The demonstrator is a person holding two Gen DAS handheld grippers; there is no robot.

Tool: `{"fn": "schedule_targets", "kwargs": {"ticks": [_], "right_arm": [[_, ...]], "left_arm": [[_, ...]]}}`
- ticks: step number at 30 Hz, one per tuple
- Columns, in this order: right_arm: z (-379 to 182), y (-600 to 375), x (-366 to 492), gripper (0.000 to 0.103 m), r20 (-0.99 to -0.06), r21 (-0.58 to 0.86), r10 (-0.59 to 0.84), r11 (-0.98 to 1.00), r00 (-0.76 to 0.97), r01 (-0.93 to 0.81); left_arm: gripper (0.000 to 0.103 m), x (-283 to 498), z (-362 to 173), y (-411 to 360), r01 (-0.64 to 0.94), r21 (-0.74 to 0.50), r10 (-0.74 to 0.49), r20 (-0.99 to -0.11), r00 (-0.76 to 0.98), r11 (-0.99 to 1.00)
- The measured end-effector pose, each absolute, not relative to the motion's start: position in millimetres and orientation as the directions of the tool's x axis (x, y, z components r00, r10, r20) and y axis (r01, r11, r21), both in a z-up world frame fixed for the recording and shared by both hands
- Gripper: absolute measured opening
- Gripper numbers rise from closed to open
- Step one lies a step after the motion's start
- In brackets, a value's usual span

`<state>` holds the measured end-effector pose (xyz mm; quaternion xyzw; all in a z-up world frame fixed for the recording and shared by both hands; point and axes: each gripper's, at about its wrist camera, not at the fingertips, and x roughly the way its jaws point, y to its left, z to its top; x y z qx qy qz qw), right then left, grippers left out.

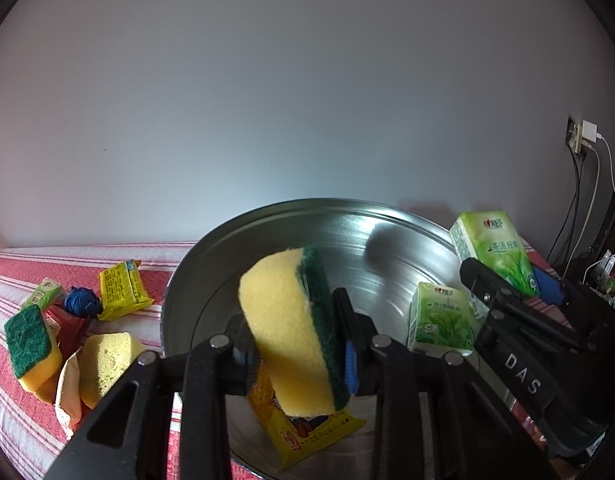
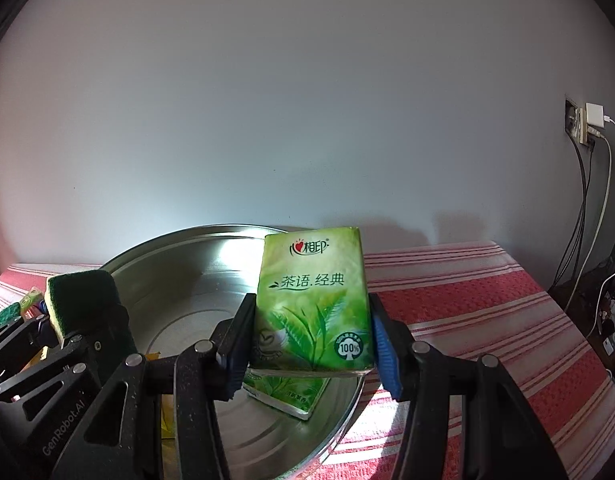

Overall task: Organize objects
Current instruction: 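Lower both held items into the tin and open both grippers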

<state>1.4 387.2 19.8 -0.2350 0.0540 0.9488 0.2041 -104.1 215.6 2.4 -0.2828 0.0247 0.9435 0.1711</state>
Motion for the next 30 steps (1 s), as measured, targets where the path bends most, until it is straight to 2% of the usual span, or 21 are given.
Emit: {"fn": "schedule_targets", "kwargs": {"ticks": [21, 25, 26, 28, 30], "right_arm": [[1, 393, -13, 0.055, -0.514, -0.026, 0.331, -0.928, -0.791, -0.371], [3, 392, -12, 0.056, -0.516, -0.011, 0.314, -0.933, -0.797, -0.360], [3, 391, -12, 0.057, -0.517, -0.004, 0.307, -0.935, -0.799, -0.356], [3, 392, -11, 0.062, -0.510, 0.006, 0.310, -0.931, -0.802, -0.364], [5, 396, -6, 0.073, -0.491, 0.029, 0.325, -0.921, -0.808, -0.388]], "left_arm": [[0.031, -107, -13, 238, -0.292, 0.016, 0.225, -0.595, -0.771, -0.956], [0.036, -107, -14, 239, -0.298, 0.017, 0.230, -0.596, -0.770, -0.954], [0.049, -106, -12, 238, -0.298, 0.015, 0.231, -0.592, -0.772, -0.955], [0.061, -97, -4, 231, -0.266, 0.024, 0.206, -0.567, -0.797, -0.964], [0.083, -93, 2, 225, -0.235, 0.023, 0.185, -0.546, -0.817, -0.972]]}}
